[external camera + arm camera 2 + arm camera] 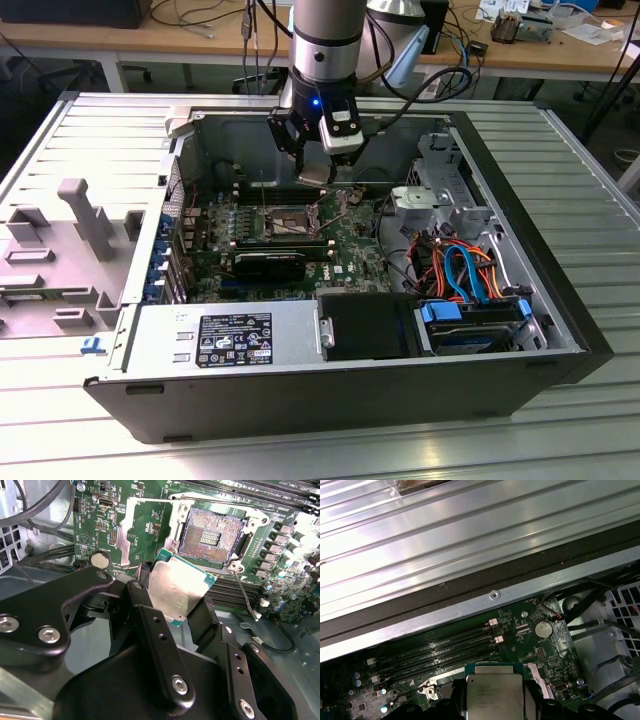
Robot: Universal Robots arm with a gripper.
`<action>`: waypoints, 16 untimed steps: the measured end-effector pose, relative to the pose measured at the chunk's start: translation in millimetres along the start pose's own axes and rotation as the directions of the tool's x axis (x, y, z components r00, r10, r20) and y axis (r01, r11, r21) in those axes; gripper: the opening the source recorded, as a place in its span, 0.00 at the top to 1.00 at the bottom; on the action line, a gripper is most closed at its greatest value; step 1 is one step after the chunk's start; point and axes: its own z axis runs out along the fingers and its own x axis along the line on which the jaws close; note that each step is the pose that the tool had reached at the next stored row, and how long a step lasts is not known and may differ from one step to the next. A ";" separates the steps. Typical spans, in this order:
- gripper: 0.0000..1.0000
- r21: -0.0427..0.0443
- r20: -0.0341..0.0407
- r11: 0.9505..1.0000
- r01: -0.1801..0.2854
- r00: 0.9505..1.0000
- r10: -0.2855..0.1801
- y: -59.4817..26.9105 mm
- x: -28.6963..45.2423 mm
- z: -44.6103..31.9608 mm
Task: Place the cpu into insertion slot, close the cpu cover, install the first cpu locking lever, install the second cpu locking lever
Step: 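Place the cpu into insertion slot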
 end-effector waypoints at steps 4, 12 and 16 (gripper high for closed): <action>0.45 0.000 0.000 1.000 -0.003 1.000 0.003 0.0 0.0 0.1; 0.45 0.000 0.001 1.000 -0.007 1.000 0.007 -0.1 0.0 0.3; 0.45 0.000 0.001 1.000 -0.009 1.000 0.009 -0.1 0.0 0.3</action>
